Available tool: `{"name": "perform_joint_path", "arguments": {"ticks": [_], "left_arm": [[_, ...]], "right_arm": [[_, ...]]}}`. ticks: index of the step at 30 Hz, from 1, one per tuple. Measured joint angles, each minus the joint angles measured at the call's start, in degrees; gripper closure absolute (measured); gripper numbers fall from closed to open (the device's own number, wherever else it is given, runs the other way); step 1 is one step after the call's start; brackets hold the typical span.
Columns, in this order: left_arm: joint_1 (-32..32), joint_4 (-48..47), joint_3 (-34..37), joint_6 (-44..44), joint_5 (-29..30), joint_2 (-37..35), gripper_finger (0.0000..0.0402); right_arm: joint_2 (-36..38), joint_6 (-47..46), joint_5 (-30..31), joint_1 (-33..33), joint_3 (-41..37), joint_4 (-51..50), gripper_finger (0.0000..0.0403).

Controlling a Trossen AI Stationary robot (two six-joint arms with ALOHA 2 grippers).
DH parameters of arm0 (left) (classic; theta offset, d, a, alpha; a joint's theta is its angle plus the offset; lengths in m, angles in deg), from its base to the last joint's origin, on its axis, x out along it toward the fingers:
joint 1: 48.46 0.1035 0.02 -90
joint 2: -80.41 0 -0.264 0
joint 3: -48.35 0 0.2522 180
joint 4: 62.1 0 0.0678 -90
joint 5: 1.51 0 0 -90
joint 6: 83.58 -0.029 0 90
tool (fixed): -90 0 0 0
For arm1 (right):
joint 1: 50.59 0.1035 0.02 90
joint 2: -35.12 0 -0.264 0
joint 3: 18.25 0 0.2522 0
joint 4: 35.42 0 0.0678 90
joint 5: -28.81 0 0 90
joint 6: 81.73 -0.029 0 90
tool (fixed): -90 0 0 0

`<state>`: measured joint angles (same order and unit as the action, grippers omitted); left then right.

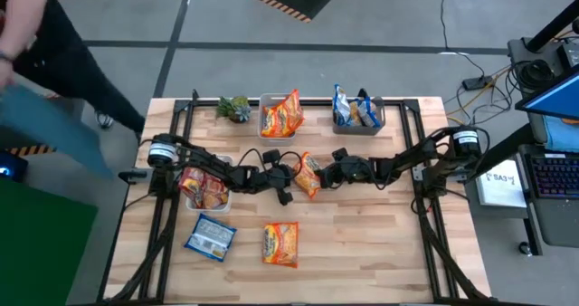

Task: Sort Maruchan noodles
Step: Put the orange noodle pack into the gray bin

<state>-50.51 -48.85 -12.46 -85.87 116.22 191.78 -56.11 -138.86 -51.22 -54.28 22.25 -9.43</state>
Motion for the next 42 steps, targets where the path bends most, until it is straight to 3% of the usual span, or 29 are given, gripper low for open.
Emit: {"name": "perform_joint_path", "arguments": {"ticks": [8, 13, 18, 28, 33, 37, 42], "left_arm": [[-0.04, -7.74, 0.02, -4.96, 0.24, -9.05, 0.0365], [-0.04, -13.37, 0.74, -10.75, 3.13, -18.49, 0.0365], [-0.02, -12.74, 4.04, -16.11, 3.79, -29.76, 0.0365], [-0.13, -9.54, 13.73, -15.10, 4.37, -49.92, 0.0365], [-0.15, -9.54, 17.77, -13.14, 5.77, -58.47, 0.0365], [-0.15, -7.99, 20.21, -13.07, 5.76, -62.76, 0.0365], [-0.15, -7.64, 21.05, -13.05, 5.76, -64.96, 0.0365]], "right_arm": [[2.19, 4.62, 0.38, 0.04, 0.18, -0.02, 0.0367], [2.61, 7.53, 1.09, 0.47, 1.18, -0.05, 0.0368], [2.61, 11.97, 2.06, 1.37, 4.58, -0.08, 0.0368], [2.59, 23.63, 2.37, -0.15, 18.31, -3.47, 0.0369], [2.05, 31.95, 10.36, -2.10, 26.80, -11.41, 0.0369], [-0.28, 39.15, 15.71, -4.63, 34.12, -18.29, 0.0369], [-6.36, 43.85, 16.16, -8.60, 42.26, -21.60, 0.0369]]}}
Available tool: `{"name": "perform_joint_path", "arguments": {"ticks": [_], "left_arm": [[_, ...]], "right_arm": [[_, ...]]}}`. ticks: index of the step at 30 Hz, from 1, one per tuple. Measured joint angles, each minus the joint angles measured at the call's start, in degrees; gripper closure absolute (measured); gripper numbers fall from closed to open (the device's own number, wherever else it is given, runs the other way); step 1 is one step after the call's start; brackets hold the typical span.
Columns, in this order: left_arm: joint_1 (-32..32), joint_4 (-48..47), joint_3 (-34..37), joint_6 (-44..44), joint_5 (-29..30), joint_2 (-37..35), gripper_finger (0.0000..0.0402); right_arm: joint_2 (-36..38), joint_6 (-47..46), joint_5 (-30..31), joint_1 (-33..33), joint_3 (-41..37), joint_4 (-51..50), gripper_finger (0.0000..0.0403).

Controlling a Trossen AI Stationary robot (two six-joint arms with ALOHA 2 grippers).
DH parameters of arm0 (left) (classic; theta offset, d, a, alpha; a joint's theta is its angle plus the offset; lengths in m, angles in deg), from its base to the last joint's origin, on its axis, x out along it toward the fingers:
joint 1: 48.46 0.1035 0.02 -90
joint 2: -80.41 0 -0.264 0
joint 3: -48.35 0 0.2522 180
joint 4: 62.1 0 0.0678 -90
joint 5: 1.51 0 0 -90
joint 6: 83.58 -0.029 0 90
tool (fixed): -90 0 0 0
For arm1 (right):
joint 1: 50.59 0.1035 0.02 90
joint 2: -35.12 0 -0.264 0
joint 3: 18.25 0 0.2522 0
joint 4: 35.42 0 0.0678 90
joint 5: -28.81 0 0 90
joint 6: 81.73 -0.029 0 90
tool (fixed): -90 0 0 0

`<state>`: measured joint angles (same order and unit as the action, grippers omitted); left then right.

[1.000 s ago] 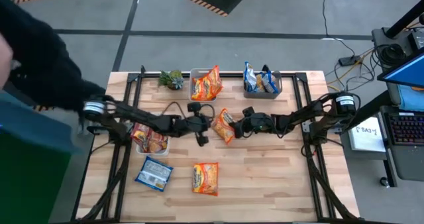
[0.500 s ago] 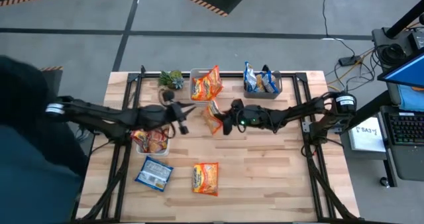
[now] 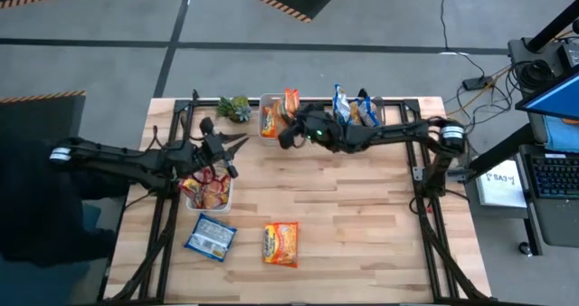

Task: Sort Maruchan noodles
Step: Put the orange noodle pack into the gray bin

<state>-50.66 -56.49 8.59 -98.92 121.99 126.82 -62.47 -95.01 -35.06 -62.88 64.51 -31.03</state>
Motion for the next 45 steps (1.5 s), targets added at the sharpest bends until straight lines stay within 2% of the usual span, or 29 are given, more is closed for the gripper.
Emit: {"name": "perform_joint_path", "arguments": {"ticks": [4, 9, 12, 21, 26, 34, 40, 45], "left_arm": [[0.00, -0.27, -0.04, 0.08, -0.04, 0.02, 0.0365], [0.00, -0.17, -0.08, 0.09, -0.04, 0.33, 0.0365], [0.00, -0.19, -0.08, 0.01, -0.04, 0.39, 0.0365], [0.00, -0.06, -0.11, -0.37, -0.04, 0.70, 0.0365], [-0.02, -0.02, -0.11, -0.44, -0.04, 0.97, 0.0365], [-0.01, 0.46, -0.11, -0.46, -0.06, 1.80, 0.0365], [-0.01, 1.34, -1.35, 0.35, -1.04, 3.00, 0.0365], [-0.22, 1.01, -4.36, 3.11, -7.85, 6.32, 0.0365]], "right_arm": [[-6.30, 0.83, 0.35, -2.80, 5.31, -0.89, 0.0369], [-13.26, -2.60, 6.96, -4.95, 12.13, -12.16, 0.0369], [-16.17, -3.69, 8.52, -5.34, 15.46, -16.64, 0.0361], [-17.35, -3.66, 8.44, -5.23, 18.04, -20.35, 0.0272], [-13.50, -3.95, 7.85, -4.82, 18.06, -24.25, 0.0221], [-1.76, -9.03, 0.94, 0.09, 17.54, -44.32, 0.0168], [7.95, -9.11, 0.20, 11.51, 9.31, -47.58, 0.0160], [15.80, -10.64, -2.39, 23.21, -1.68, -46.74, 0.0172]]}}
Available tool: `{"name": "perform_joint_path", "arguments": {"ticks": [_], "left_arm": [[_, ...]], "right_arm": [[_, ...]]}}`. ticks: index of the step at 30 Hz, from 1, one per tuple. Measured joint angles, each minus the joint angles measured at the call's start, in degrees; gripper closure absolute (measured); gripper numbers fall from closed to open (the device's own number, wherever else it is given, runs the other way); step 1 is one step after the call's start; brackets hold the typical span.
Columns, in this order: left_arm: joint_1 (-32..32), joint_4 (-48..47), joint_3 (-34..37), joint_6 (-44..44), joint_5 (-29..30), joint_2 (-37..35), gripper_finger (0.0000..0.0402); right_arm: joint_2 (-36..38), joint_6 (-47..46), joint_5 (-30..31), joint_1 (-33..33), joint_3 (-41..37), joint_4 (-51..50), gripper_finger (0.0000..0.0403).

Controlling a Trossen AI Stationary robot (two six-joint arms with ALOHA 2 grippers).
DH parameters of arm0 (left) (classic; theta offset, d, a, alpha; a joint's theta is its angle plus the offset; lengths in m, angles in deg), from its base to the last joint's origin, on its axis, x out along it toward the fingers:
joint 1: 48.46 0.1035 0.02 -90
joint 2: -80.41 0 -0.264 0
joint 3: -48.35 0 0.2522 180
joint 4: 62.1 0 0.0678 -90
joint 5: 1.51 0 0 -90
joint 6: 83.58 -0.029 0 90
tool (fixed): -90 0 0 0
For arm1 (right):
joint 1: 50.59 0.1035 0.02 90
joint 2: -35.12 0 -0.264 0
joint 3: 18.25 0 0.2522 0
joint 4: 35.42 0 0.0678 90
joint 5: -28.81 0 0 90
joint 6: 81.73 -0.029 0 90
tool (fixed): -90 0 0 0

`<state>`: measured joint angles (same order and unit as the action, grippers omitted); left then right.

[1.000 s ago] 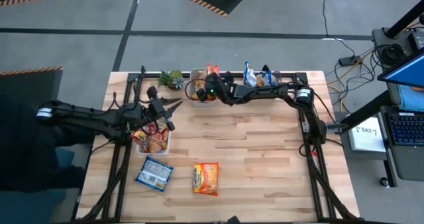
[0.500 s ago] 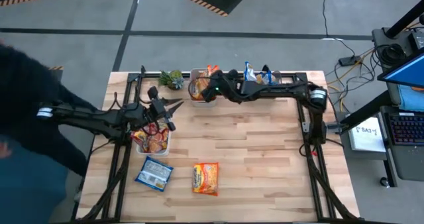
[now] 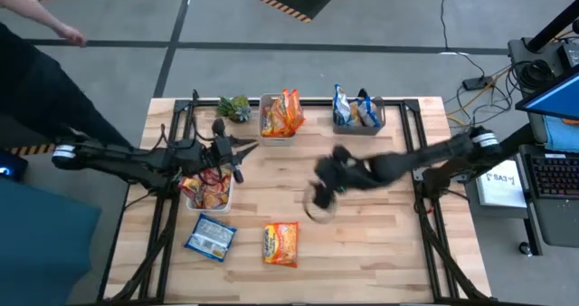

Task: Sort Maruchan noodles
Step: Put the orange noodle pack into the gray bin

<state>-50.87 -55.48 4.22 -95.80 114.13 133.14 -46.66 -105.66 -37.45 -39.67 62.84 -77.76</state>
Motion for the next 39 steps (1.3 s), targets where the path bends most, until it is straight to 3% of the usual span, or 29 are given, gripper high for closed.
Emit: {"name": "perform_joint_path", "arguments": {"ticks": [5, 9, 18, 28, 31, 39], "left_arm": [[-1.55, 0.20, -4.49, 5.14, -9.54, 5.92, 0.0365], [-5.47, -3.62, -7.61, 10.81, -13.60, 11.78, 0.0365], [-14.92, -30.46, -21.85, 24.25, -14.07, 26.89, 0.0365], [-19.50, -54.70, -39.61, 26.76, -14.65, 43.06, 0.0365], [-20.28, -60.05, -42.59, 26.79, -16.47, 46.32, 0.0365], [-20.86, -63.65, -45.90, 33.04, -20.67, 51.24, 0.0365]], "right_arm": [[6.26, -2.53, -1.40, 11.02, -12.52, 7.92, 0.0184], [10.91, 0.21, -1.48, 15.63, -20.02, 15.71, 0.0188], [22.46, 9.41, -1.13, 16.08, -29.35, 27.23, 0.0188], [28.26, 13.35, -1.24, 16.08, -41.40, 47.85, 0.0188], [28.21, 13.38, -1.24, 16.06, -43.12, 50.69, 0.0188], [28.14, 13.27, -1.24, 16.06, -43.62, 51.67, 0.0188]]}}
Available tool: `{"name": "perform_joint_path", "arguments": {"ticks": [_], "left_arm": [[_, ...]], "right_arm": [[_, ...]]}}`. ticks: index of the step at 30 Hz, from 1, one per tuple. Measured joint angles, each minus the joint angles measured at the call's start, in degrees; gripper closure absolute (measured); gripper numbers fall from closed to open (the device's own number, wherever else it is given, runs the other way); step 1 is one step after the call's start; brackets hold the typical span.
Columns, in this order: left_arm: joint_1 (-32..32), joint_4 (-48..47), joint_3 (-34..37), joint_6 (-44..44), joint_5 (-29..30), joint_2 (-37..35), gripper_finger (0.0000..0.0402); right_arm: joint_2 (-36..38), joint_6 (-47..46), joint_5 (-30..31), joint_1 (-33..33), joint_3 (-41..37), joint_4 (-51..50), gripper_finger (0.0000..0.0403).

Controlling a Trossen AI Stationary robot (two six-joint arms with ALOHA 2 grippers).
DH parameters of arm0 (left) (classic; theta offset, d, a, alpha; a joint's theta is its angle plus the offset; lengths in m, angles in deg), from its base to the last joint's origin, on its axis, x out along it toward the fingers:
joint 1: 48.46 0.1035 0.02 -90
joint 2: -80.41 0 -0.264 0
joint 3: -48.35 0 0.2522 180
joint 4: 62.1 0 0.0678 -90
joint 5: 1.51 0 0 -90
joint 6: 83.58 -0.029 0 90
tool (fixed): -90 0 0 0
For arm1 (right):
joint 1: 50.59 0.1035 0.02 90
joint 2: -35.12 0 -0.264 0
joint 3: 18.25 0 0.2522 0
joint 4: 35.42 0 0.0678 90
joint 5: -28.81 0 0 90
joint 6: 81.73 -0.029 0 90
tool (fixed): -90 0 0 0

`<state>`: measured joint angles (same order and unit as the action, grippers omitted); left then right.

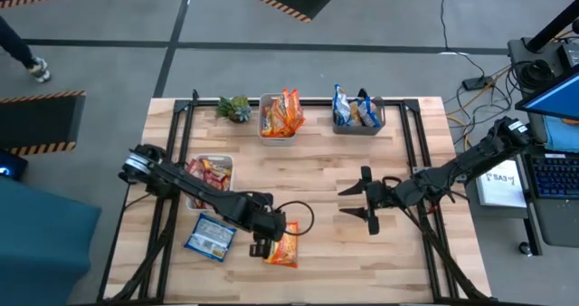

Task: Sort Maruchan noodles
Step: Put the orange noodle pack into the gray bin

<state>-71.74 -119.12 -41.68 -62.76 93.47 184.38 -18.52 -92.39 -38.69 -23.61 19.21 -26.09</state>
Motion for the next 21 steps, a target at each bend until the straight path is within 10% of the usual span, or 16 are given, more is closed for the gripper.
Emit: {"name": "perform_joint_path", "arguments": {"ticks": [14, 21], "left_arm": [[-1.63, 13.76, 4.18, -6.20, -0.80, 3.96, 0.0221], [0.59, 24.92, 9.95, -3.92, -8.89, 4.56, 0.0222]], "right_arm": [[-0.09, -1.81, -0.02, 0.00, 0.00, -0.02, 0.0188], [-0.84, -2.56, 0.00, 0.00, -0.11, 0.05, 0.0188]]}}
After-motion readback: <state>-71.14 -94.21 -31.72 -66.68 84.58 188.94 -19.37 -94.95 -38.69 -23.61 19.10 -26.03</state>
